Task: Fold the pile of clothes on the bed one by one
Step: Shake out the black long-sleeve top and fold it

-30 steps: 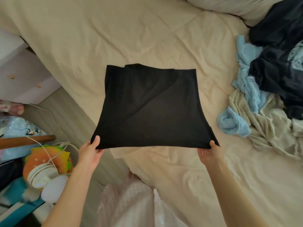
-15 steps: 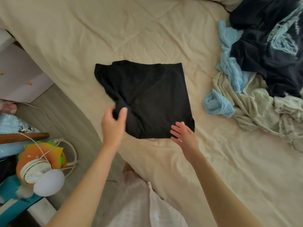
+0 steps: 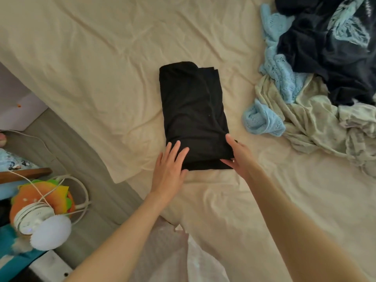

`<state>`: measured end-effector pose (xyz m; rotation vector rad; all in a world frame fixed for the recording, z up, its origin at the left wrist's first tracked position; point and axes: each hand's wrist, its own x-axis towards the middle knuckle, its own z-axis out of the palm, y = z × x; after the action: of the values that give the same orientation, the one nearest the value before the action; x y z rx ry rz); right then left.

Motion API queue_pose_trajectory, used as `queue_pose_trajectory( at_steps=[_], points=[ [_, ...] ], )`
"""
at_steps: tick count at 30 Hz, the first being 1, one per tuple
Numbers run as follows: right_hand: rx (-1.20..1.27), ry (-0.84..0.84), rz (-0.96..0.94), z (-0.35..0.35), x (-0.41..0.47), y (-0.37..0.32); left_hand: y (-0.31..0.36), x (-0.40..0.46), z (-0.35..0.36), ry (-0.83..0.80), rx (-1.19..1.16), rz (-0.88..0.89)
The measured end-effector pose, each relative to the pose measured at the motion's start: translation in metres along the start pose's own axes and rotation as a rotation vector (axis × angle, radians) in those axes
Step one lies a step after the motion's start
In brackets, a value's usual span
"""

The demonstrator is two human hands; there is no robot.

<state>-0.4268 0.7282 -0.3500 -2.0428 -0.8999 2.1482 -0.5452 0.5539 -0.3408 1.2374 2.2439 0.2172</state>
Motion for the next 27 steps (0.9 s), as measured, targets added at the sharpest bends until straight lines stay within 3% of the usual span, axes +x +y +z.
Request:
queue_pose_trajectory(
  at_steps=[5,8,13,22,24,27],
  points=[
    [-0.041,0.125,-0.096,-0.004,0.002,0.000,0.009,0.005,0.001,0.122,-0.111,0.049],
    [-0.079,0.133,-0.110,-0.022,-0.008,0.021,0.002,-0.005,0.001,0.167,-0.047,0.153],
    [-0.129,0.191,-0.049,-0.034,-0.009,0.051,-0.007,-0.021,0.011,0.034,0.180,0.206],
    [-0.272,0.373,-0.498,-0.011,0.010,0.026,-0.010,-0.002,0.022,0.000,0.323,0.132],
    [-0.347,0.397,-0.433,-0.013,0.016,0.034,-0.011,-0.003,0.024,0.015,0.305,0.135],
    [-0.423,0.363,-0.193,-0.019,0.024,0.046,-0.012,0.001,0.022,0.070,0.185,0.176]
  ],
)
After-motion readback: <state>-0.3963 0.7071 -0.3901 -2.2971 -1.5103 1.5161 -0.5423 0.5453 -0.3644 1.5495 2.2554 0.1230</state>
